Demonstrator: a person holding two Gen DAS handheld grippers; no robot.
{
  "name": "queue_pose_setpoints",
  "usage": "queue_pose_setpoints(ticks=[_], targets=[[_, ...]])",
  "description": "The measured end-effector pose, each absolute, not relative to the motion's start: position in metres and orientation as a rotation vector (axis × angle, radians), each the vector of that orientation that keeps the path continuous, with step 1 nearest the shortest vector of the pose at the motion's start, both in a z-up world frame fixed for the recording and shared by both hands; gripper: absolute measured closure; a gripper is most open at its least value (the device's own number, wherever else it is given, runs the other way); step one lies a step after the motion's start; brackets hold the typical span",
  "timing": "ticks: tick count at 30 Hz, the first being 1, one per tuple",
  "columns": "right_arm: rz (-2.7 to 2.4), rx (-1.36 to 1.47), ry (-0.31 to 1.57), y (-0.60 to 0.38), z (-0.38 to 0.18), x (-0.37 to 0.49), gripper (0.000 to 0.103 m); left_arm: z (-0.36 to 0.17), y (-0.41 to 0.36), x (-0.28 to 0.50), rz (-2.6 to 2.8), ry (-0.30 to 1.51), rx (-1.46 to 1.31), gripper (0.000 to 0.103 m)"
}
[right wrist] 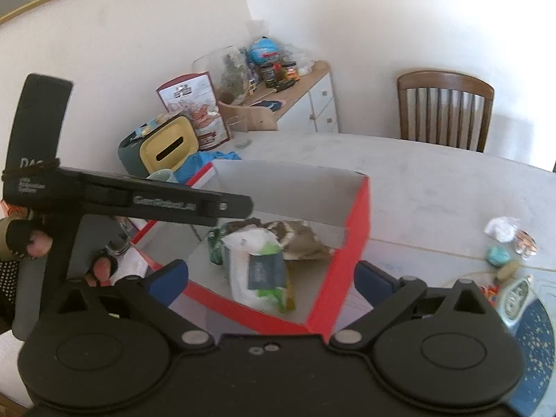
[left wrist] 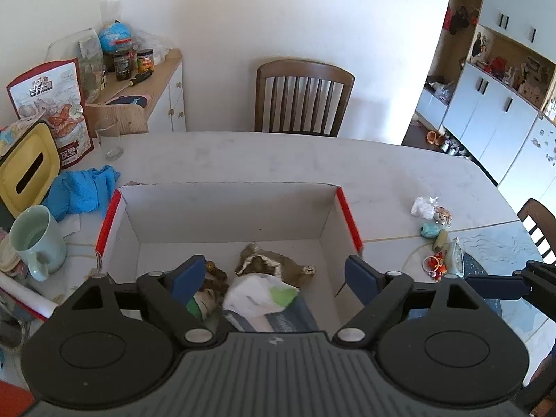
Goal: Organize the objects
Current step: 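Withdraw both tools from the box toward the remaining table items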
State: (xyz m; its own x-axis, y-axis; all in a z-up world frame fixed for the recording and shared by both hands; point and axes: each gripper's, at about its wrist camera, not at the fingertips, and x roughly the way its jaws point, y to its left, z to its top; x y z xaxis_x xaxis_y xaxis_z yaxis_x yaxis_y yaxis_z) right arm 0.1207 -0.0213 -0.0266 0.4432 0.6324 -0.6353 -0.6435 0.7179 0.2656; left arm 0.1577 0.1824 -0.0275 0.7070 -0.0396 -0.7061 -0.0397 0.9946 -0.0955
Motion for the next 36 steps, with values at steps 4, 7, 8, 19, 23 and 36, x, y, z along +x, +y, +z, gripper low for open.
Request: queue_pose_setpoints(ticks=[4,7,8,19,23,36], targets=[[0.768,-0.003,0.774,-0.05,-0.031,0.121,0.002,-0.028,0.164,0.153,-0.025,0.795,-0.116,0.013],[0.745,0.017,0.777,-0.074,-0.035,0.125,0.002,-0.031,0.145,0.151,-0.044,0.793,-0.106,0.004],[0.739,0.018,0.777,-0.082,-0.036,0.126,0.002,-0.032,0.138,0.151,-0.051,0.79,-0.104,0.001],[0.606,-0.002,0.786,-0.181,-0.052,0.144,0.002,-0.045,0.066,0.15,-0.142,0.774,-0.068,0.001],[0.546,-0.011,0.804,-0.218,-0.061,0.154,0.002,-0.053,0.035,0.155,-0.161,0.767,-0.034,0.001],[0.482,-0.026,0.84,-0.282,-0.081,0.203,0.003,-0.094,-0.055,0.178,-0.267,0.773,0.008,0.001]])
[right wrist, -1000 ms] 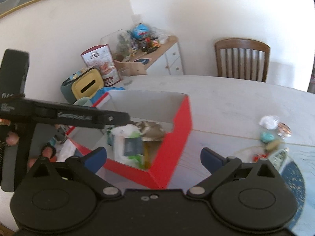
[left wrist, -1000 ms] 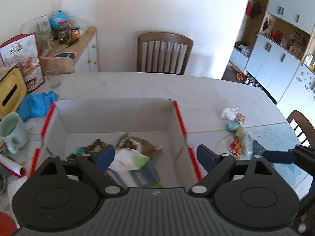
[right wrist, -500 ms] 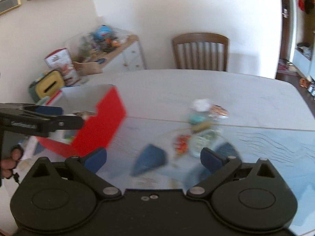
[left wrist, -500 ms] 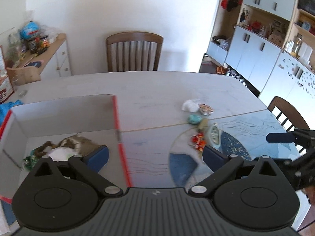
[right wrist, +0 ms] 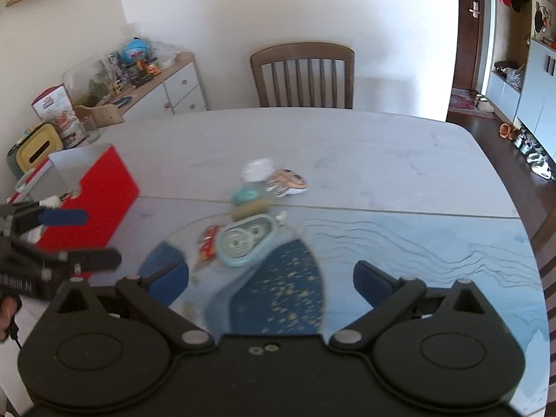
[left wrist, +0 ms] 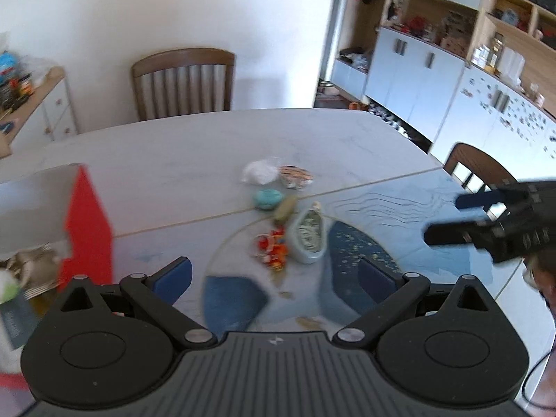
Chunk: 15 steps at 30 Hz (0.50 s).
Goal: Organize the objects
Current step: 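Withdraw both tools from the box toward the remaining table items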
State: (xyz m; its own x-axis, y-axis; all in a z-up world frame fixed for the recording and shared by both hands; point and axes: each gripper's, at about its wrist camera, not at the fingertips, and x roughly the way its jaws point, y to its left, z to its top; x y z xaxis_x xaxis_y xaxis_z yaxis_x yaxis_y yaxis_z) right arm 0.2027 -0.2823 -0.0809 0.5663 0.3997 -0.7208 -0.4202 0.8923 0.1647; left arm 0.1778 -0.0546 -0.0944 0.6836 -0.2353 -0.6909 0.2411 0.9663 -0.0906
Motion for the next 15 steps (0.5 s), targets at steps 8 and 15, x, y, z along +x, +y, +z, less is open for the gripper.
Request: queue_pose_setpoints(ticks=[8,15], targets=[[0.494,-0.042,0.853,-0.291,-0.086,0.262,0.003,-0.118,-0.101,0.204,-0.312,0.764,0.113,0.001],[0.537,-0.07,0.884,-0.273,-0.1,0.312,0.003,-0.142,-0.127,0.227,-0.317,0.766,0.187,0.001]])
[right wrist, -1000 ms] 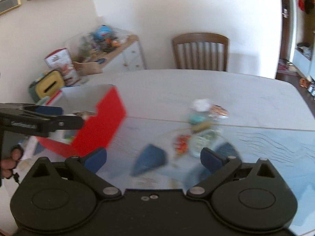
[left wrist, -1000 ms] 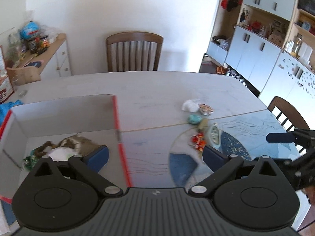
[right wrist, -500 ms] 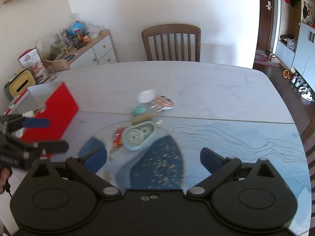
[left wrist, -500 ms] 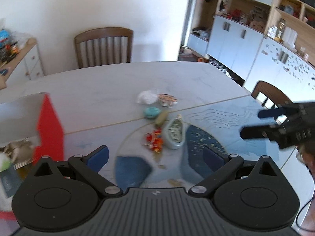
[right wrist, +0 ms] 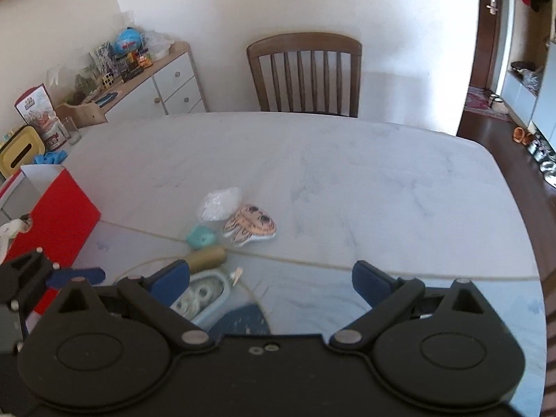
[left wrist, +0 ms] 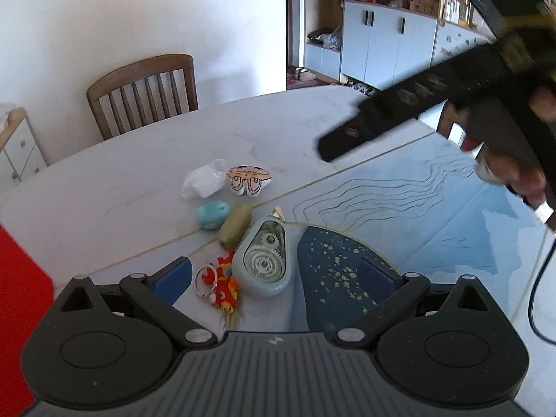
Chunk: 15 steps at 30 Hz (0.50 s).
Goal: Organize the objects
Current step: 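Withdraw both tools from the box toward the remaining table items, then lower the right tool onto the cartoon-face plush pouch and close it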
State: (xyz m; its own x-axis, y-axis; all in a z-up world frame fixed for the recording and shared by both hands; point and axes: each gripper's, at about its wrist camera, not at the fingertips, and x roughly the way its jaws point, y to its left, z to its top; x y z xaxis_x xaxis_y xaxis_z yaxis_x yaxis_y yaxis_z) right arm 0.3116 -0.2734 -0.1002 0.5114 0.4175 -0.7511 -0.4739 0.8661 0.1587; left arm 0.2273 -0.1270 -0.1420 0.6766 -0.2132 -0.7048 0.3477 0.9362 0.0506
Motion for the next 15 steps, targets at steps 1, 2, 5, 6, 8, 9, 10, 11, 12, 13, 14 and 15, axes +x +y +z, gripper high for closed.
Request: queue_pose_setpoints(ticks=[1,2,5,6,8,9,10,11,12,13,14,15], targets=[[0.547,-0.075,0.888,-0.271,-0.103,0.317,0.003,-0.145,-0.13,0.23,-0.314,0.762,0.203,0.001],[0.558,-0.079,0.893,-0.267,-0.105,0.322,0.004,-0.149,-0.133,0.233,-0.318,0.762,0.216,0.001],[0.585,-0.094,0.911,-0.255,-0.114,0.337,0.005,-0.16,-0.138,0.242,-0.309,0.776,0.248,0.001],[0.592,-0.097,0.916,-0.251,-0.117,0.342,0.005,-0.164,-0.139,0.245,-0.303,0.781,0.252,0.001],[0.598,-0.104,0.922,-0.247,-0.122,0.35,0.006,-0.169,-0.14,0.251,-0.289,0.787,0.257,0.001],[0.601,-0.106,0.927,-0.244,-0.124,0.354,0.006,-0.171,-0.14,0.254,-0.286,0.789,0.257,0.001],[0.606,-0.107,0.933,-0.241,-0.127,0.358,0.007,-0.172,-0.14,0.256,-0.285,0.79,0.258,0.001],[0.609,-0.11,0.936,-0.237,-0.13,0.362,0.008,-0.174,-0.141,0.258,-0.28,0.79,0.261,0.001],[0.613,-0.112,0.94,-0.235,-0.132,0.366,0.009,-0.175,-0.142,0.26,-0.276,0.79,0.266,0.002],[0.615,-0.113,0.943,-0.233,-0.134,0.369,0.009,-0.176,-0.143,0.262,-0.273,0.791,0.27,0.002],[0.614,-0.113,0.945,-0.231,-0.136,0.372,0.01,-0.177,-0.143,0.263,-0.27,0.791,0.27,0.002],[0.612,-0.111,0.949,-0.229,-0.138,0.376,0.01,-0.177,-0.143,0.264,-0.267,0.791,0.268,0.002]])
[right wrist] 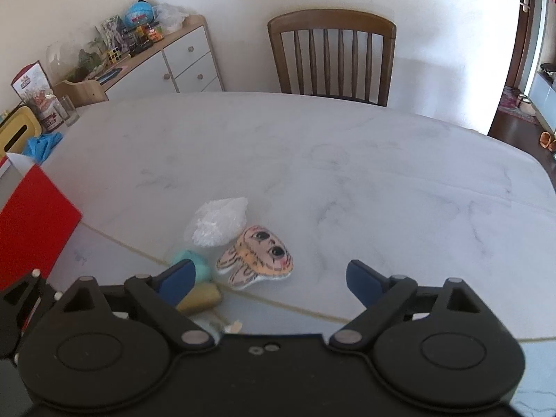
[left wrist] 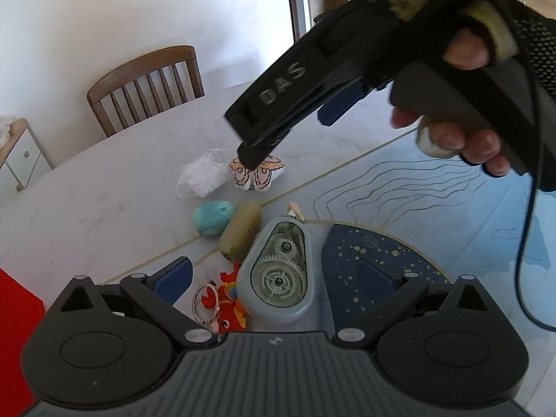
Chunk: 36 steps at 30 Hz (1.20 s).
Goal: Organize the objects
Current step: 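Lower the right tool onto the cartoon-face plush pouch and close it, then grasp the grey-blue gear tape dispenser with left tool while right tool lifts the plush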
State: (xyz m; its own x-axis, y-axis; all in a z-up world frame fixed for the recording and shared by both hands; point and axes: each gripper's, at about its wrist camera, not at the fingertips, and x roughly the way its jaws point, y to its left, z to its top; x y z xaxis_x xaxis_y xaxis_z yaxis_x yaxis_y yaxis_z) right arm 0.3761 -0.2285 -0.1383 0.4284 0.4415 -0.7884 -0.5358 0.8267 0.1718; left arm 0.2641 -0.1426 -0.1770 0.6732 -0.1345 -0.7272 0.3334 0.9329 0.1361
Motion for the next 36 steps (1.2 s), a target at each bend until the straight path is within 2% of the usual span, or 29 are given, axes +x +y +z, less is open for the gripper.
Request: queue_pose_setpoints(ticks=[4,11,16,19,23,36], targets=[[0.606,-0.098,0.967,-0.222,-0.147,0.388,0.016,-0.179,-0.146,0.265,-0.273,0.783,0.277,0.003],[0.636,-0.072,1.004,-0.216,-0.158,0.399,0.023,-0.186,-0.155,0.268,-0.284,0.785,0.326,0.024],[0.656,-0.068,1.014,-0.213,-0.163,0.398,0.028,-0.192,-0.155,0.272,-0.272,0.801,0.338,0.036],[0.664,-0.052,1.026,-0.213,-0.166,0.398,0.034,-0.193,-0.154,0.272,-0.27,0.798,0.339,0.039],[0.671,-0.039,1.029,-0.213,-0.166,0.399,0.042,-0.192,-0.155,0.273,-0.259,0.79,0.349,0.052],[0.634,0.023,1.012,-0.228,-0.159,0.391,0.049,-0.187,-0.154,0.274,-0.255,0.79,0.317,0.053]])
